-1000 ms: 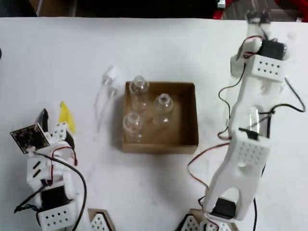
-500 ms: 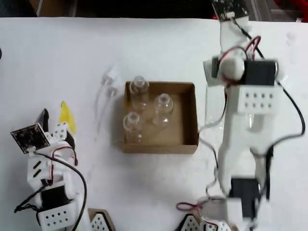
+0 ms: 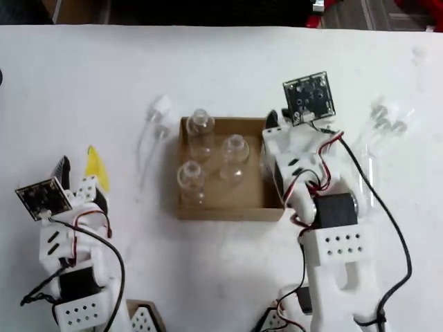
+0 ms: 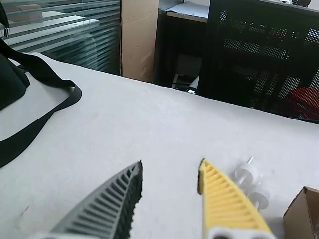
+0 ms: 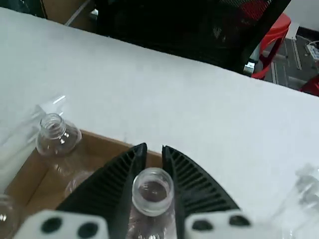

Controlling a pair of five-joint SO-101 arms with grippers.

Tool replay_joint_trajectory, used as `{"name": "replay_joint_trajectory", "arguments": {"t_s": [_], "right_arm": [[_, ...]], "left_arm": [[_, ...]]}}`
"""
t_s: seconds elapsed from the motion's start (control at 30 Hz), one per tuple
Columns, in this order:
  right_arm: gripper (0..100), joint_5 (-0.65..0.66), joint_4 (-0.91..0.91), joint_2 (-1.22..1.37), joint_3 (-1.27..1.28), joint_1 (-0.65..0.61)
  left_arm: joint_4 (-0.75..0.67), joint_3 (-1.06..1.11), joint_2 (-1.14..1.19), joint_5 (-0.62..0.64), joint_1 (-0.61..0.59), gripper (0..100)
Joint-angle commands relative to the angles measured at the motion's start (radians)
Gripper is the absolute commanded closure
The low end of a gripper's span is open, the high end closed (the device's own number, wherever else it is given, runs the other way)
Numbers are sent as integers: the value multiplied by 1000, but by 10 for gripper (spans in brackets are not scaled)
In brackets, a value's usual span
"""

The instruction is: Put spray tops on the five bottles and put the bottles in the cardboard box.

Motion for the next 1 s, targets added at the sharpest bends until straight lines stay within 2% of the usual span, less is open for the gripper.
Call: {"name": "replay_joint_trajectory", "arguments": {"t_s": [0.0,0.17,0.97], "right_arm": [[983,-20,-222,24,44,-12],[983,-21,-364,168,43,16],[983,-29,-716,527,49,13]], "left_arm": [[3,-3,-7,-8,12,819],[3,-3,-7,-8,13,819],[3,-3,-7,-8,15,819]]}}
